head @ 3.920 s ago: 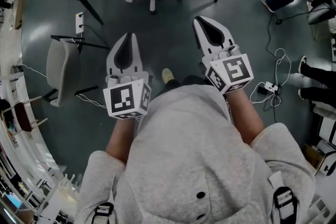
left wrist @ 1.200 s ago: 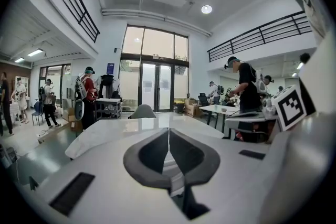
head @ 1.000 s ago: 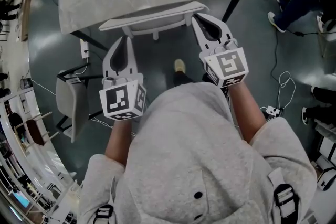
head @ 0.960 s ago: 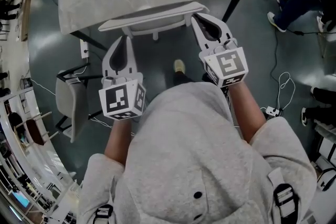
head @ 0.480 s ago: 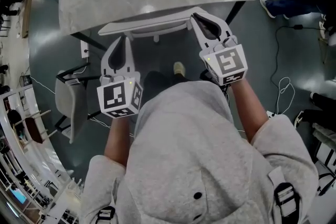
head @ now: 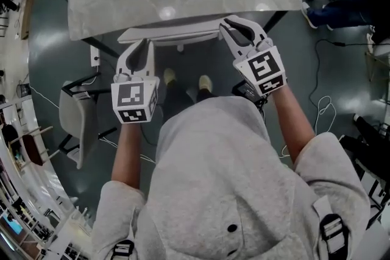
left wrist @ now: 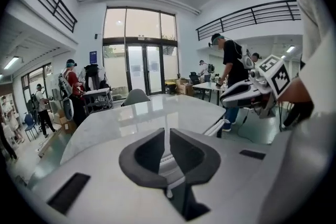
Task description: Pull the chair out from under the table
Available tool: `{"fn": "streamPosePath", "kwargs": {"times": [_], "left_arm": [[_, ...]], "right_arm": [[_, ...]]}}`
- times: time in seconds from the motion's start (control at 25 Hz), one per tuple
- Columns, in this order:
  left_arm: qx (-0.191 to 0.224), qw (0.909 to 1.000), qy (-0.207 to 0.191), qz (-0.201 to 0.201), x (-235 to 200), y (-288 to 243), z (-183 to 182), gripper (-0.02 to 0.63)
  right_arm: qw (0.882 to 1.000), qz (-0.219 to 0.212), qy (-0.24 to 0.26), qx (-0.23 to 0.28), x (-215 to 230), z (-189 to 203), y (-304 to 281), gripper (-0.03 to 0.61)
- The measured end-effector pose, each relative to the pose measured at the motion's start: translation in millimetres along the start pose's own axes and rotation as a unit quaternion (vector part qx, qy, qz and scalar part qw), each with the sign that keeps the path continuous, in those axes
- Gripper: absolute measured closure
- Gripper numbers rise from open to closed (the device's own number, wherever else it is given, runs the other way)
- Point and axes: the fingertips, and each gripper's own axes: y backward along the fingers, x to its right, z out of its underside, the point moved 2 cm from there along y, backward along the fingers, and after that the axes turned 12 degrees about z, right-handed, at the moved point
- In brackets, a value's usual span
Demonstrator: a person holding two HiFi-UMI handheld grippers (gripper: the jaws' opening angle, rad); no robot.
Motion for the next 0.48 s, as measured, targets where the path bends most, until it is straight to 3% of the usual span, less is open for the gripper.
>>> {"fn": "streamPosePath", "kwargs": {"times": [0.12, 0.16, 0.28, 0.36, 0.48], "left_arm": [[-0.042, 0.9981, -0.028, 0.034, -2.5, -15.3, 7.2, 0.588], [-0.058, 0.9964, -0.038, 0.048, -2.8, -21.4, 11.3, 0.57], [-0.112, 0.9869, -0.079, 0.085, -4.7, -40.2, 29.7, 0.436], [-0.147, 0.9758, -0.124, 0.104, -5.7, -51.3, 43.4, 0.416], [-0.209, 0.9477, -0.201, 0.132, -8.6, -71.3, 62.5, 0.383]], "right_arm": [[0.998, -0.021, 0.052, -0.031, -0.7, 14.3, -12.1, 0.535], [0.996, -0.031, 0.067, -0.04, -2.2, 19.9, -16.3, 0.502], [0.989, -0.068, 0.11, -0.066, -13.7, 38.7, -27.8, 0.442], [0.98, -0.093, 0.153, -0.084, -24.1, 53.6, -35.6, 0.432], [0.963, -0.125, 0.214, -0.104, -32.1, 71.1, -47.6, 0.425]]}}
